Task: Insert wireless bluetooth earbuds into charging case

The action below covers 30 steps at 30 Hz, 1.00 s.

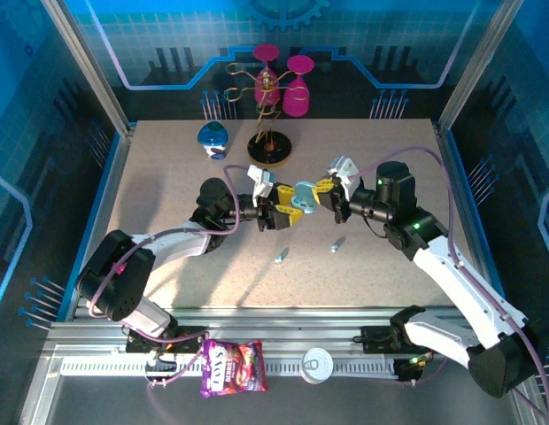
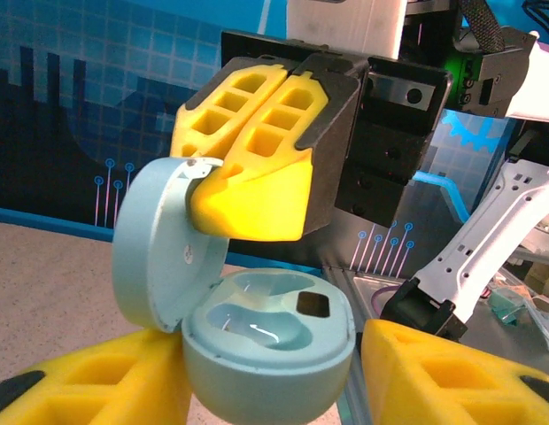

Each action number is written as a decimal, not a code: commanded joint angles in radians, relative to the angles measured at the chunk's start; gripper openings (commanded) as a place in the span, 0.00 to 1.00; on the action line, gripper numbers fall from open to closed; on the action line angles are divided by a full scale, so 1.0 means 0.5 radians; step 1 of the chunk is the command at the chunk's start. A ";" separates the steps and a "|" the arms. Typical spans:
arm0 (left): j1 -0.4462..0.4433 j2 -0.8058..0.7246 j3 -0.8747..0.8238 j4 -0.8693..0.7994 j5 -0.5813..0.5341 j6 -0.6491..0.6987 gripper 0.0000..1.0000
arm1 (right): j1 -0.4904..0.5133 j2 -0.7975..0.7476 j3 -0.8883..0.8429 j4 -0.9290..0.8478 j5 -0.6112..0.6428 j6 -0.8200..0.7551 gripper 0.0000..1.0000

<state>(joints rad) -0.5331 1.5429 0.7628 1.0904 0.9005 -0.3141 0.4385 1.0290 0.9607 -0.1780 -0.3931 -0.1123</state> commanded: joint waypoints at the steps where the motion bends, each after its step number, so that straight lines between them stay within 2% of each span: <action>1: -0.010 0.025 0.010 0.096 -0.015 0.016 0.46 | 0.020 -0.045 -0.033 0.035 -0.018 0.014 0.00; 5: -0.008 0.029 0.011 0.104 -0.006 0.015 0.35 | 0.022 -0.055 -0.038 0.037 -0.014 0.022 0.00; 10: -0.010 0.024 -0.018 0.150 -0.009 0.040 0.29 | 0.022 -0.066 -0.044 0.040 -0.005 0.033 0.00; 12: -0.011 0.028 -0.031 0.163 -0.015 0.072 0.29 | 0.023 -0.083 -0.050 0.054 0.007 0.054 0.10; 14: -0.007 0.032 -0.042 0.164 -0.024 0.123 0.29 | 0.019 -0.110 -0.057 0.084 -0.001 0.091 0.30; 16: -0.003 0.035 -0.059 0.166 -0.043 0.173 0.29 | 0.016 -0.142 -0.062 0.101 -0.021 0.133 0.44; 22: 0.051 0.078 -0.105 0.329 -0.114 0.219 0.28 | -0.056 -0.306 -0.150 0.187 -0.044 0.303 0.69; 23: 0.063 0.088 -0.111 0.361 -0.118 0.211 0.28 | -0.081 -0.345 -0.216 0.214 -0.009 0.373 0.78; 26: 0.082 0.093 -0.136 0.418 -0.156 0.208 0.27 | -0.155 -0.470 -0.385 0.324 0.108 0.560 0.88; 30: 0.100 0.087 -0.175 0.456 -0.235 0.228 0.27 | -0.299 -0.562 -0.506 0.254 0.156 0.767 0.90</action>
<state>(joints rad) -0.4919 1.5879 0.6971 1.2430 0.8200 -0.2298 0.3294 0.7723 0.7406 -0.0673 -0.3565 0.1539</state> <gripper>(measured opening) 0.342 0.893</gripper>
